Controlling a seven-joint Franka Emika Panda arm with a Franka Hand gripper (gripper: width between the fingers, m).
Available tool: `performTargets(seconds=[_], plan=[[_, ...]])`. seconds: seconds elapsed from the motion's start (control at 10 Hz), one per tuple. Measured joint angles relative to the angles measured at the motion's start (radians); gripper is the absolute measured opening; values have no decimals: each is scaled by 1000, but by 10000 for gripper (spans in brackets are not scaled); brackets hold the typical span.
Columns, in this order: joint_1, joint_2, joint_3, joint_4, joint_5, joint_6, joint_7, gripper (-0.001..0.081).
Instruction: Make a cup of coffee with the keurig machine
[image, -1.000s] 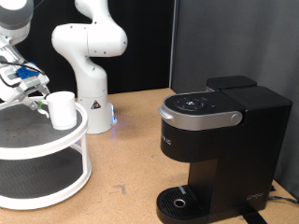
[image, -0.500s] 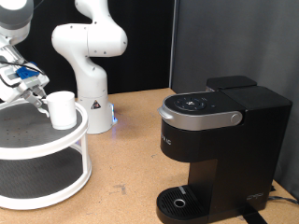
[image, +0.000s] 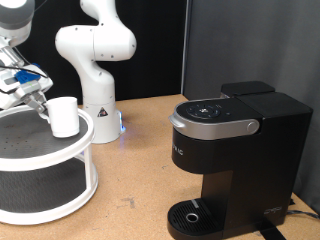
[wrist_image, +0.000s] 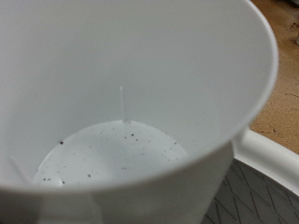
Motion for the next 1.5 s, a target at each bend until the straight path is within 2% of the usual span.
performTargets(seconds=[0.3,0.7,0.9,1.0,1.2,1.5], plan=[[0,-22,12,21,4,-48,73,72],[0,-76,92,44,-2,-121,228,72],[-5,-102,130,60,-43,-159,277,72],[-5,-102,128,57,-36,-155,277,72],[6,-101,135,47,42,-150,321,72],[65,-82,216,43,143,-76,441,72]])
